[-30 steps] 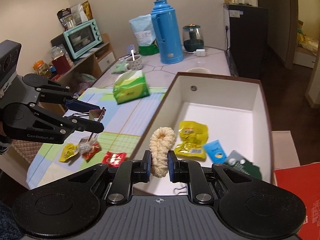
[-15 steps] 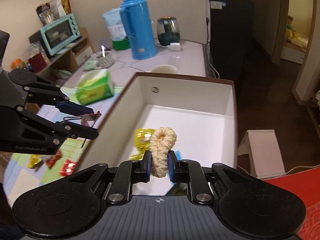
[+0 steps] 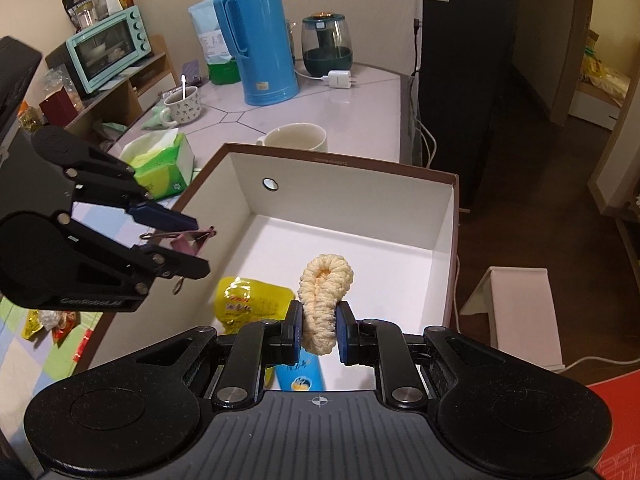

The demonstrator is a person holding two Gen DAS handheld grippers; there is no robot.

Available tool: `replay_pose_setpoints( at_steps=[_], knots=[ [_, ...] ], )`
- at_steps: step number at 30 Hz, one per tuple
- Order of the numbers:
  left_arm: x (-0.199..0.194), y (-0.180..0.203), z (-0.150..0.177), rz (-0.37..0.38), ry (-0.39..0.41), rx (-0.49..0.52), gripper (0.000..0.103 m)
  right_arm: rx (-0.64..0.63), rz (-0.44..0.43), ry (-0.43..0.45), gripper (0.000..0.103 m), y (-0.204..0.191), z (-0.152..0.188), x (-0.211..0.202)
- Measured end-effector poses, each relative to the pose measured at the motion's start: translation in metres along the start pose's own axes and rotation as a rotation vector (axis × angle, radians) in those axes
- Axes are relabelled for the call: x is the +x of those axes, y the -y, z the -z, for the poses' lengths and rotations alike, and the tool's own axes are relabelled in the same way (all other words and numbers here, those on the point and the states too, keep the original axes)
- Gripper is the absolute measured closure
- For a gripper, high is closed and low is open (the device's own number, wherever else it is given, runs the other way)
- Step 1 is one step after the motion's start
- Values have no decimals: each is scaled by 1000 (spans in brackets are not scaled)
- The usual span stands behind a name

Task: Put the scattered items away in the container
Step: 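Carry the pink clip and cream ring with both tools over the open box, then open the left tool dropping the pink clip while the right tool releases the ring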

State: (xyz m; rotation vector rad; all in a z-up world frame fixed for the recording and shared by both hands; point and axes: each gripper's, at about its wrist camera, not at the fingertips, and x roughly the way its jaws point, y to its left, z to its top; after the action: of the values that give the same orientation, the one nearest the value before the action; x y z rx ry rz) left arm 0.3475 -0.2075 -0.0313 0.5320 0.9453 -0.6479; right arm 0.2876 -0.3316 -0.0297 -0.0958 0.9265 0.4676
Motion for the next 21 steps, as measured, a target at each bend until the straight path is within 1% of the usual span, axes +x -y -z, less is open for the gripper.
replay_pose_setpoints(
  at_steps=[5, 15, 21],
  knots=[
    [27, -12, -11, -4, -24, -21, 77, -6, -17, -17, 87, 11, -10, 21],
    [79, -31, -22, 2, -78, -47, 77, -58, -25, -44, 87, 31, -24, 52],
    [100, -40, -27, 2, -100, -65, 77, -93, -9, -60, 87, 34, -31, 71]
  ],
)
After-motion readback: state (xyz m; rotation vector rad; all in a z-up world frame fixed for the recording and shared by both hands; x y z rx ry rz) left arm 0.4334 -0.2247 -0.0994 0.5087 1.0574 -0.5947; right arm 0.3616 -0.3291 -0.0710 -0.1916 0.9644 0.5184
